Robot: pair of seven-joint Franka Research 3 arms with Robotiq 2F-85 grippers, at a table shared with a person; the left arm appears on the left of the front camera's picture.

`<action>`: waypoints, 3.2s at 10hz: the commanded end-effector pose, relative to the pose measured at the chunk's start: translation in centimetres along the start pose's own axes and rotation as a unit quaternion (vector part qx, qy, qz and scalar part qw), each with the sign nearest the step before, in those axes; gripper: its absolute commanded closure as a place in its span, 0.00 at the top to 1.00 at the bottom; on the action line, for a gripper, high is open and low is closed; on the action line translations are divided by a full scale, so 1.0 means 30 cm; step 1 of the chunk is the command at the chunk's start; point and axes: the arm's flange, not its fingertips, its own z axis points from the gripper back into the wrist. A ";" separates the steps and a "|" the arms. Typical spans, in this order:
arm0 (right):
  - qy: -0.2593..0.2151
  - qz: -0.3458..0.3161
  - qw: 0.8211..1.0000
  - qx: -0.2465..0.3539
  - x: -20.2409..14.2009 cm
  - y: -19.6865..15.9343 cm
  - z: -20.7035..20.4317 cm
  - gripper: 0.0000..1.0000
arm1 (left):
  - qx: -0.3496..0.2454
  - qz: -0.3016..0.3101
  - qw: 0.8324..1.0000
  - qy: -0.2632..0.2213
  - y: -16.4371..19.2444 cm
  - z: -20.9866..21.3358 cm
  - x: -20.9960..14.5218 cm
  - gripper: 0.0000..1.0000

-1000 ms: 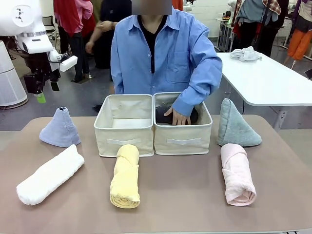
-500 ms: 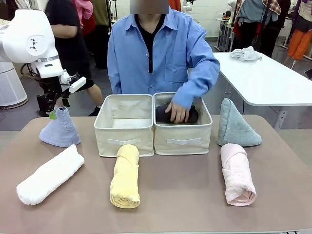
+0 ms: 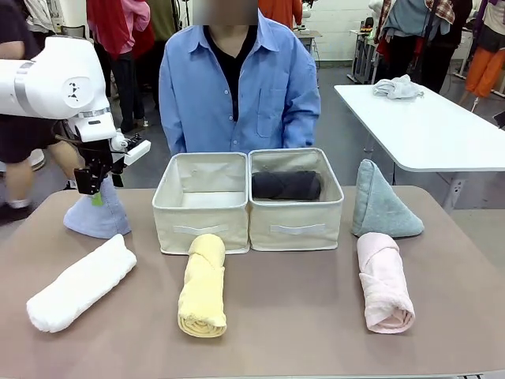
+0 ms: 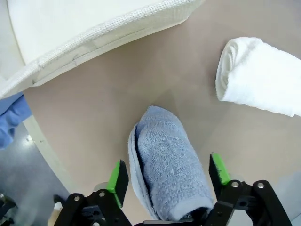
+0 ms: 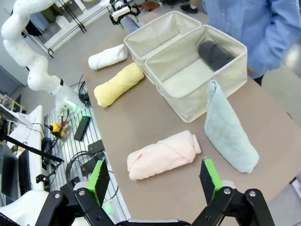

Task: Sort the towels based on their folding style.
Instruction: Pick up one triangle-folded towel and place it in the left Fabric basket.

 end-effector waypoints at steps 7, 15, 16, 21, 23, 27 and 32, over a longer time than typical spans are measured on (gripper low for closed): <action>-0.001 0.008 1.000 0.004 -0.014 0.006 -0.004 1.00 | 0.005 0.003 1.000 0.026 0.004 0.030 -0.016 0.00; -0.001 0.008 1.000 0.004 -0.014 0.006 -0.004 1.00 | 0.049 0.076 0.995 -0.028 -0.194 0.486 0.013 0.00; -0.001 0.008 1.000 0.004 -0.014 0.006 -0.004 1.00 | 0.056 0.070 0.995 -0.035 -0.239 0.583 0.033 0.00; -0.001 0.008 1.000 0.004 -0.014 0.006 -0.004 1.00 | 0.037 0.056 0.995 -0.078 -0.290 0.683 -0.009 0.00; -0.001 0.008 1.000 0.004 -0.014 0.006 -0.004 1.00 | 0.002 0.014 0.996 -0.083 -0.458 0.616 -0.180 0.00; -0.001 0.008 1.000 0.004 -0.014 0.006 -0.004 1.00 | -0.007 0.122 0.990 -0.065 -0.811 0.417 -0.587 0.00; -0.001 0.008 1.000 0.004 -0.014 0.006 -0.004 1.00 | -0.004 0.151 0.987 -0.057 -0.813 0.399 -0.606 0.00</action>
